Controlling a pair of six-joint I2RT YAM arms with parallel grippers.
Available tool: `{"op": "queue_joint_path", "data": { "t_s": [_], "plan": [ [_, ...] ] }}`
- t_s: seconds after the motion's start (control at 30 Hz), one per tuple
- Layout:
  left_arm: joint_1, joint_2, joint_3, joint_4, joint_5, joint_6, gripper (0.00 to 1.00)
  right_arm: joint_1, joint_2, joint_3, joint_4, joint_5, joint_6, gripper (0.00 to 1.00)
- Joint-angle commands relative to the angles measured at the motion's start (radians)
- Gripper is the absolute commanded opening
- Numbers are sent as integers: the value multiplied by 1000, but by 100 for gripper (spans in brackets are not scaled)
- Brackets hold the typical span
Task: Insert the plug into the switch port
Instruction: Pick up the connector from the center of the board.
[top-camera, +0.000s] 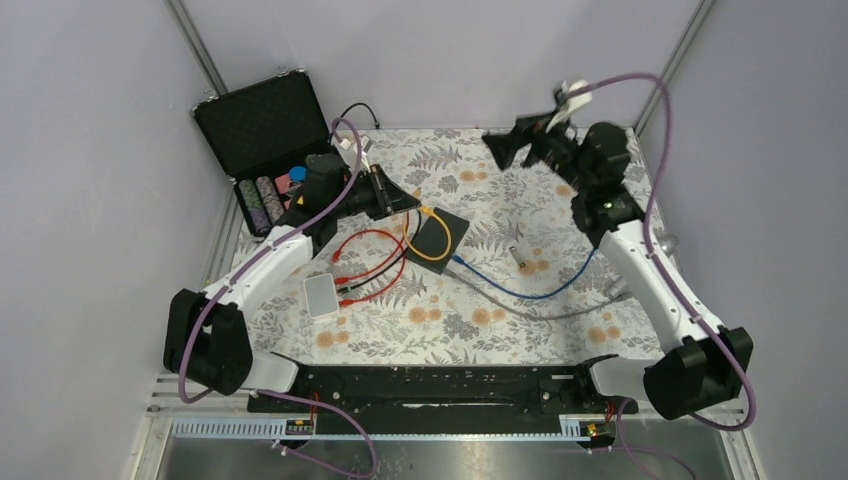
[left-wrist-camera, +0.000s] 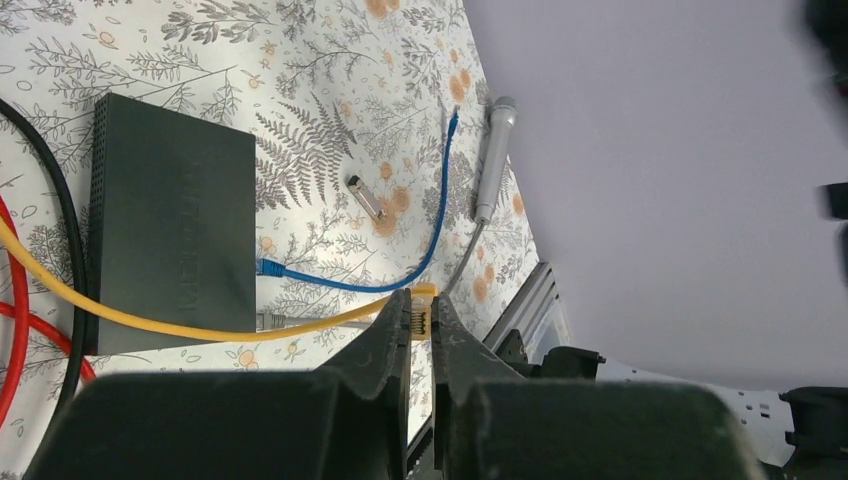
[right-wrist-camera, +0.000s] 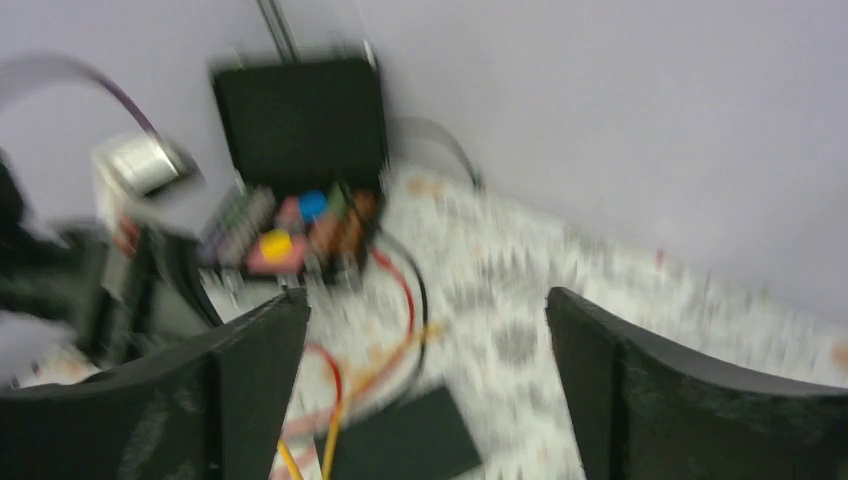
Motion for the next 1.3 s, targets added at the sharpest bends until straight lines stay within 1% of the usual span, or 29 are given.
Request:
{"op": "queue_joint_path", "data": {
  "t_s": [0.0, 0.07, 0.1, 0.17, 0.23, 0.27, 0.33, 0.4, 0.47, 0.53, 0.63, 0.77, 1.0, 1.1, 1.2, 1.27],
  "plan": [
    [2, 39, -42, 142, 17, -93, 0, -4, -1, -266, 37, -8, -73, 89],
    [3, 57, -64, 194, 34, -139, 0, 22, -11, -330, 50, -13, -89, 77],
    [2, 70, -76, 225, 47, -166, 0, 41, -19, -367, 71, -18, -111, 73],
    [1, 93, -87, 269, 73, -204, 0, 95, -40, -460, 177, -23, -166, 70],
    [-1, 110, -93, 279, 84, -215, 0, 142, -56, -536, 289, -73, -245, 65],
    [-1, 114, -99, 284, 84, -217, 0, 160, -55, -558, 312, -102, -267, 64],
    [-3, 114, -110, 294, 82, -219, 0, 185, -39, -565, 313, -170, -299, 64],
    [-7, 121, -116, 297, 84, -220, 0, 201, -18, -570, 341, -196, -298, 61],
    [-11, 130, -119, 305, 90, -223, 0, 211, 0, -571, 369, -205, -300, 54],
    [-16, 137, -125, 314, 92, -227, 0, 226, 22, -554, 355, -206, -329, 47],
    [-22, 144, -125, 326, 94, -233, 0, 249, 51, -527, 322, -218, -367, 44],
    [-27, 155, -121, 338, 97, -240, 0, 279, 79, -505, 289, -228, -412, 44],
    [-32, 163, -118, 340, 102, -240, 0, 303, 109, -486, 277, -150, -461, 41],
    [-37, 165, -118, 343, 107, -244, 0, 307, 128, -475, 274, -135, -482, 36],
    [-40, 168, -115, 345, 108, -249, 0, 308, 142, -471, 267, -124, -500, 25],
    [-42, 171, -113, 351, 112, -254, 0, 308, 149, -468, 256, -124, -511, 25]
  ]
}}
